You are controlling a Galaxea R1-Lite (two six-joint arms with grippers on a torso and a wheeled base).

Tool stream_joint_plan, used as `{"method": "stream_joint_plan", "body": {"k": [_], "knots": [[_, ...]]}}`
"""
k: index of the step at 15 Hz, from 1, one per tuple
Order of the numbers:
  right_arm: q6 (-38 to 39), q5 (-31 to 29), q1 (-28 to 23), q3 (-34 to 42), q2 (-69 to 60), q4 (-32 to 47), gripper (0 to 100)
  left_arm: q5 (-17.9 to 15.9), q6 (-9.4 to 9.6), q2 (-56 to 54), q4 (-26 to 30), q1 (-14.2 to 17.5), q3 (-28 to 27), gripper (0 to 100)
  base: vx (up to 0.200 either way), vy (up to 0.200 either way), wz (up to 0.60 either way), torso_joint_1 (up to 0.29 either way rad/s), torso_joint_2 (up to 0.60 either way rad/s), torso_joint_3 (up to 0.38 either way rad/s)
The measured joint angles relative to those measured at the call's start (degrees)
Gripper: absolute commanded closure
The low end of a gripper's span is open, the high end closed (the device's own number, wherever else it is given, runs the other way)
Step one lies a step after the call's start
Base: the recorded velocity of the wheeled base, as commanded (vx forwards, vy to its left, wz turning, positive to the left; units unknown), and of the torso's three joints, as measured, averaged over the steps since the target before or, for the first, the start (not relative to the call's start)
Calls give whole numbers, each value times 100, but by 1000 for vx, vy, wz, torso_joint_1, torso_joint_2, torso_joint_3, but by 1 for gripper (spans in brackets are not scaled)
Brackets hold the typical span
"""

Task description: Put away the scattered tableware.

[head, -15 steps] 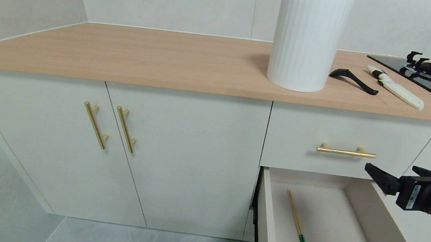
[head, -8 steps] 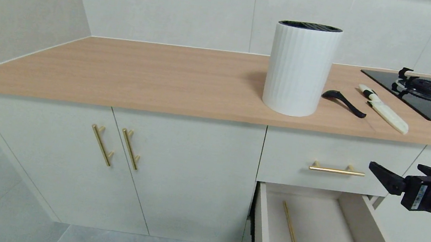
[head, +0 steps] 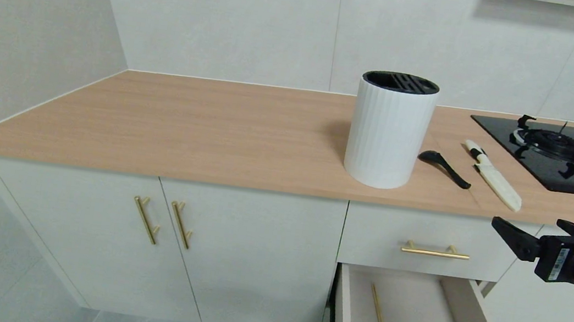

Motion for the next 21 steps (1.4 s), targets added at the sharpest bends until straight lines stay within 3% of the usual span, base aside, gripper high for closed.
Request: {"method": "stream_joint_plan", "body": {"k": [4,10,16,21], "knots": [[-172,35,2,-17,96,-9,0,0,2,0,0,0,-2,0,0,0,0,173,-387,-220],[-336,29,9,-302,745,-44,0,0,2,0,2,0,0,0,0,0,0,16,-29,-19],[-367,62,-155,-1694,2054,207,0,0,2,-2,0,0,-2,0,0,0,0,0,0,0],[-288,495,-383,-3162,3150,734,0,2,5,0,0,0,0,0,0,0,0,0,0,0]]}}
